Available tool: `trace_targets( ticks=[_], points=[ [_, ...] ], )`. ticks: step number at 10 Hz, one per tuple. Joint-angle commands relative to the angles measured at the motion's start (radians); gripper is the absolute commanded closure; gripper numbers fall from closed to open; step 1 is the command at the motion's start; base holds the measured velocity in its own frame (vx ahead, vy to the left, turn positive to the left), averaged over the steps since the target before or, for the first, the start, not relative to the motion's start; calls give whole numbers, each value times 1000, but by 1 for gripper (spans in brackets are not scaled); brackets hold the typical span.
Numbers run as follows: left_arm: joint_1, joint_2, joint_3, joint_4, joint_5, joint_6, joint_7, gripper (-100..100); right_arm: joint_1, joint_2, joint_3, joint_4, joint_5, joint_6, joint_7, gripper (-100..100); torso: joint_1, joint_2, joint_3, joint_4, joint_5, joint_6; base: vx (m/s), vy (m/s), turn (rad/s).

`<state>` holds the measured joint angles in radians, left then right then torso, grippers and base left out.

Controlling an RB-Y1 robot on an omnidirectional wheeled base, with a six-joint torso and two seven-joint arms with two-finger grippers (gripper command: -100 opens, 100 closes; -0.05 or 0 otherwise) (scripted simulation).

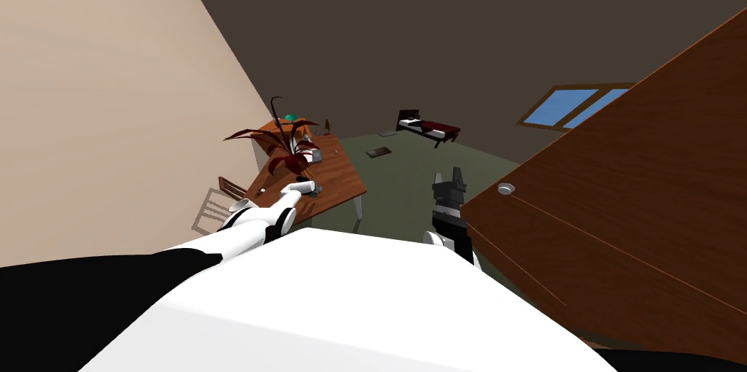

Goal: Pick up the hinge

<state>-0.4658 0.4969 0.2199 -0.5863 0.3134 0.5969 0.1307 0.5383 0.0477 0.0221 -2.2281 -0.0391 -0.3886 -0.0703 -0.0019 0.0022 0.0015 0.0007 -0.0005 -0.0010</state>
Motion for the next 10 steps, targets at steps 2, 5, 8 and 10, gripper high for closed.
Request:
trace_targets(
  ticks=[2,5,8,10],
  points=[
    [12,30,-4,26,12,17,11,-100,0,0,0,0,0,0,0,0,1,-1,0,0,0,0,-16,-17,-53],
    [12,30,-4,26,12,17,11,-100,0,0,0,0,0,0,0,0,3,-3,-2,-1,1,0,0,0,0],
    [12,30,-4,26,12,17,11,-100,0,0,0,0,0,0,0,0,2,-3,-2,-1,1,0,-1,-2,-5],
    [12,30,-4,26,12,17,11,-100,0,0,0,0,0,0,0,0,3,-3,-2,-1,1,0,-2,-2,-7]
  ],
)
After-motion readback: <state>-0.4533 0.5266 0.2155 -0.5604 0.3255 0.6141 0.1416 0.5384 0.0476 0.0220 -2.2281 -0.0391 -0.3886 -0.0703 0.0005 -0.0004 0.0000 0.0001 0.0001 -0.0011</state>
